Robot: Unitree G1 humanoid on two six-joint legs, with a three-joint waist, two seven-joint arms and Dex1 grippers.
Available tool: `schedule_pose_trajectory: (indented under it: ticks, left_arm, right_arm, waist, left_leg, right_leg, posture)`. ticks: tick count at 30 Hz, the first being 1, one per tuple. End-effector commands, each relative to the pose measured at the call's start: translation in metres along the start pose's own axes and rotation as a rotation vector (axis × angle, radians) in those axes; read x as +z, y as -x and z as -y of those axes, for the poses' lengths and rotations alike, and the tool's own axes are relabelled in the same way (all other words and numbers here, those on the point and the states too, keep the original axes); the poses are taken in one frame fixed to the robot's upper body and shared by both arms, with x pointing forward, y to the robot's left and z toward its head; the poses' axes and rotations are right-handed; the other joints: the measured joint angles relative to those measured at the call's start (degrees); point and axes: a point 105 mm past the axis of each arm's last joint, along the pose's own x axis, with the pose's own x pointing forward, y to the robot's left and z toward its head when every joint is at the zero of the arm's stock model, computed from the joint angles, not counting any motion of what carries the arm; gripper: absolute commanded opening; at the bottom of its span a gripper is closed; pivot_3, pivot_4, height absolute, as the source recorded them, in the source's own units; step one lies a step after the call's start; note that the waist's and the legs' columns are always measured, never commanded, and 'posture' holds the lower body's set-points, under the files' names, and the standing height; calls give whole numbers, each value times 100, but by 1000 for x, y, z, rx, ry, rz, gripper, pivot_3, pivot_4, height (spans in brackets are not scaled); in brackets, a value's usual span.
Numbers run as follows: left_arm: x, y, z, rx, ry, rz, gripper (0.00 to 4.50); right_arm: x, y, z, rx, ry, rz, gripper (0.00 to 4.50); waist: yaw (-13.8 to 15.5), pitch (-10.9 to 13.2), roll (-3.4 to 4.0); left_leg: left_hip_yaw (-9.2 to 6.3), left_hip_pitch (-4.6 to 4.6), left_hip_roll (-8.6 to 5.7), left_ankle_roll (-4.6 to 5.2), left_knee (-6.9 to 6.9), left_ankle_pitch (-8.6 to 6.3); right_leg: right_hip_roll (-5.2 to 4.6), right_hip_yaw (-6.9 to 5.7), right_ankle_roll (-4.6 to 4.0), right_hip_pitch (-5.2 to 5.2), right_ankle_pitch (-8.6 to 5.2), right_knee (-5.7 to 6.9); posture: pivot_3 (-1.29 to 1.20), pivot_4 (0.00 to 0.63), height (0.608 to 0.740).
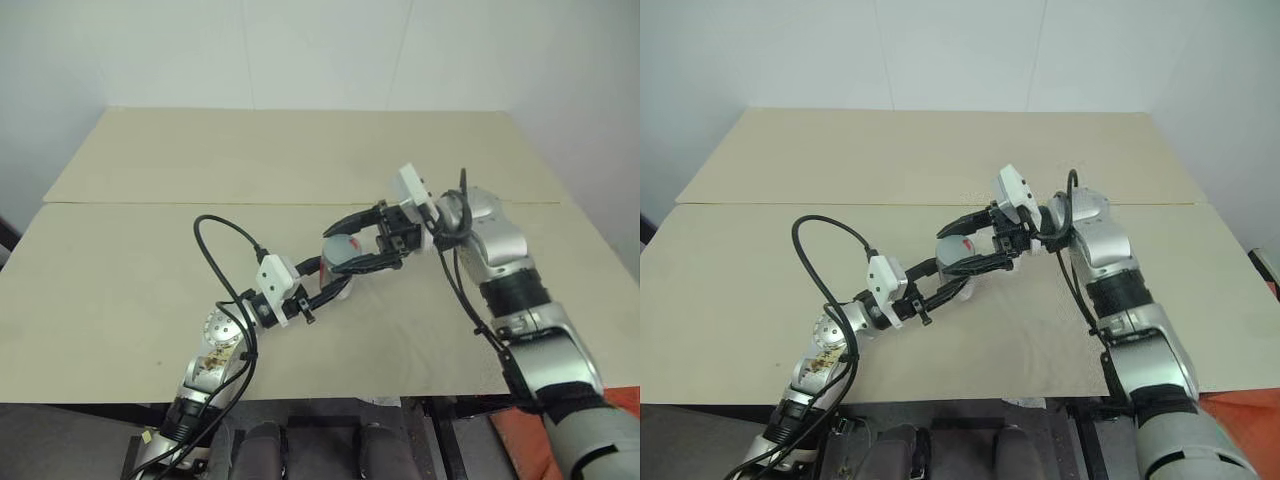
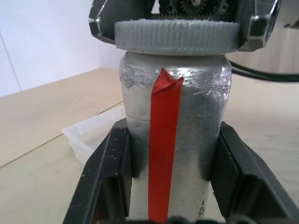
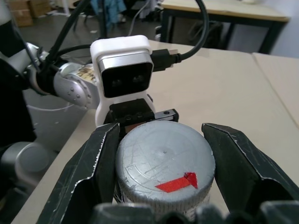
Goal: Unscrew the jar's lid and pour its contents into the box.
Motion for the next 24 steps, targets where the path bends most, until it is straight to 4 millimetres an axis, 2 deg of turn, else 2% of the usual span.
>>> schedule_pose_trajectory:
  ticks: [1, 8, 13, 24]
  left_arm:
    - [12, -5, -2, 7, -40, 44, 1887]
    - [12, -4, -3, 17, -42, 45, 1887]
    - [12, -4, -5, 24, -46, 41, 1887]
    - [10, -6, -3, 9, -37, 39, 1887]
  right_arm:
    - [8, -14, -7, 151, 23, 41, 2782]
    - [7, -12, -6, 153, 29, 73, 2782]
    - [8, -5, -5, 124, 8, 107, 4461]
    - [14, 20, -10, -56, 124, 199, 4461]
  waist:
    - [-1, 0, 1]
    - [2, 1, 1]
    - [-4, 1, 2]
    - [44, 1, 2]
  left_leg:
    - [0, 0, 0, 0, 0, 0]
    - [-1, 0, 1, 0, -1, 0]
    - [-1, 0, 10, 0, -3, 0]
    - [-1, -1, 5, 0, -4, -1]
  right_leg:
    - [0, 0, 0, -1, 0, 1]
    - [-6, -1, -1, -1, 0, -1]
    - [-7, 0, -3, -4, 2, 1]
    - [-18, -4, -3, -2, 2, -1]
  posture:
    - [0, 150, 740]
    - [0, 150, 740]
    - [0, 150, 740]
    - [0, 150, 740]
